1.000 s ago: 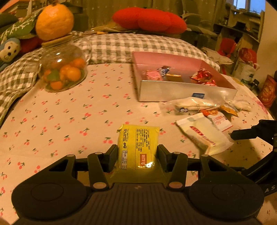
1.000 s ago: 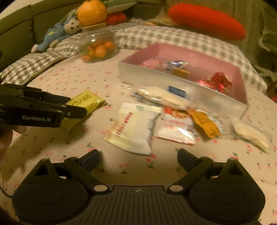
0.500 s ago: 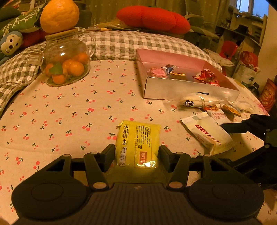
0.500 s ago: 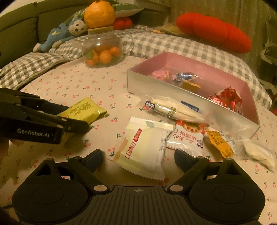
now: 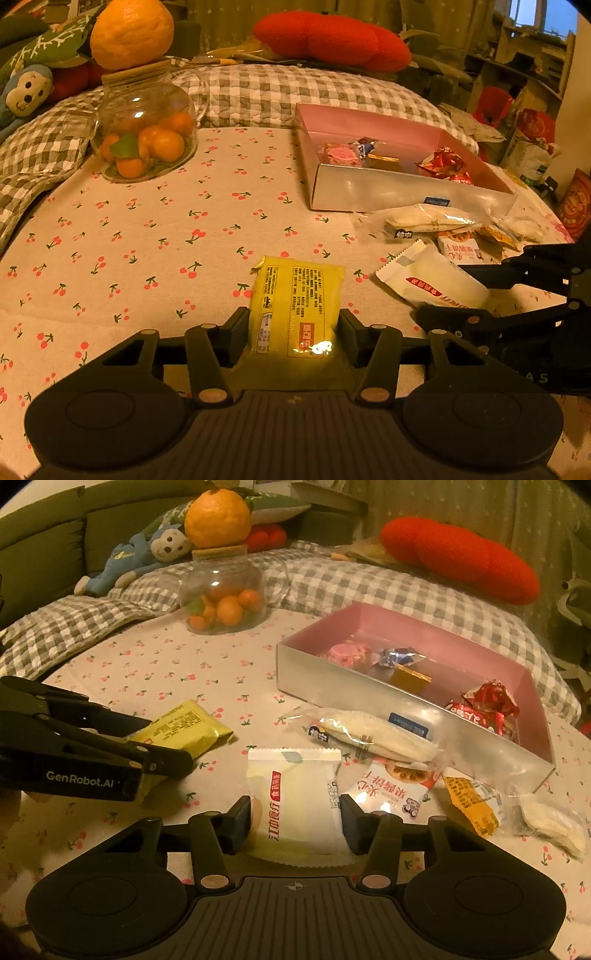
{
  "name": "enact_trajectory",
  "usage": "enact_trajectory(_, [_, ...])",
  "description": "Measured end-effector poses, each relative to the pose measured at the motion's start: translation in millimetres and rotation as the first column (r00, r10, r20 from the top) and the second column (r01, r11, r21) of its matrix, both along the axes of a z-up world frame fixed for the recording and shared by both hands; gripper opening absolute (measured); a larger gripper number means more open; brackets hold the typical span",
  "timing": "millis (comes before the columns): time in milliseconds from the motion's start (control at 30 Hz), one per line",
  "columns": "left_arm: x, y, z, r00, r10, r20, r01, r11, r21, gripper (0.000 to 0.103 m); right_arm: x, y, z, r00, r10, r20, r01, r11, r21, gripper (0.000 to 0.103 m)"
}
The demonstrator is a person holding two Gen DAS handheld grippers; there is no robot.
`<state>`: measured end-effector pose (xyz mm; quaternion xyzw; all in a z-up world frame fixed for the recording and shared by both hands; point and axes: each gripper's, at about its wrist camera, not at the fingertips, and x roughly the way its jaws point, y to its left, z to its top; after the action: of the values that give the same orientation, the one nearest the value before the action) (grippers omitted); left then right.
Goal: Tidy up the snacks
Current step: 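Carry the yellow and white packets into the pink box and open both tools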
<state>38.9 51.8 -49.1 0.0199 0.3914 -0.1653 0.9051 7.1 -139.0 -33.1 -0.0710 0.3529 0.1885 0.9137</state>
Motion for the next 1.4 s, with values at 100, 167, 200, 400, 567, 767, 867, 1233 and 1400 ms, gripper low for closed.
enact_trajectory(100, [1,0,1,1.0,0.005,-0.009,-0.005,1.0,-0.003,0.047,0,-1,1,1.0,0.0,-0.001,0.0,1.0,0.008,0.049])
enact_trajectory(167, [1,0,2,1.0,0.006,-0.013,-0.006,1.0,-0.003,0.047,-1,0,3,1.0,0.003,0.001,-0.003,1.0,0.012,0.048])
enact_trajectory(200, [1,0,2,1.0,0.005,-0.015,-0.005,1.0,-0.004,0.047,-1,0,4,1.0,0.007,0.001,-0.007,1.0,0.013,0.048])
enact_trajectory(400, [1,0,7,1.0,0.009,-0.02,-0.009,1.0,-0.013,0.047,-3,1,8,1.0,0.011,0.003,-0.012,1.0,0.019,0.048])
enact_trajectory(567, [1,1,12,1.0,0.015,-0.024,-0.015,1.0,-0.021,0.047,-4,0,15,1.0,0.021,0.004,-0.021,0.999,0.038,0.048])
enact_trajectory(767, [6,5,19,0.999,0.036,-0.036,-0.037,0.999,-0.032,0.046,-7,1,27,0.999,0.036,0.019,-0.037,0.998,0.06,0.048])
enact_trajectory(867, [10,5,24,0.998,0.048,-0.039,-0.049,0.998,-0.039,0.046,-7,0,34,0.999,0.037,0.029,-0.039,0.997,0.069,0.048])
enact_trajectory(1233, [21,-10,45,0.998,0.051,-0.02,-0.052,0.997,-0.06,0.046,12,-34,57,0.995,-0.075,0.071,0.067,0.991,0.115,0.048])
enact_trajectory(1400, [26,-26,54,0.999,0.036,-0.001,-0.036,0.997,-0.072,0.046,23,-57,65,0.986,-0.149,0.08,0.137,0.981,0.141,0.048])
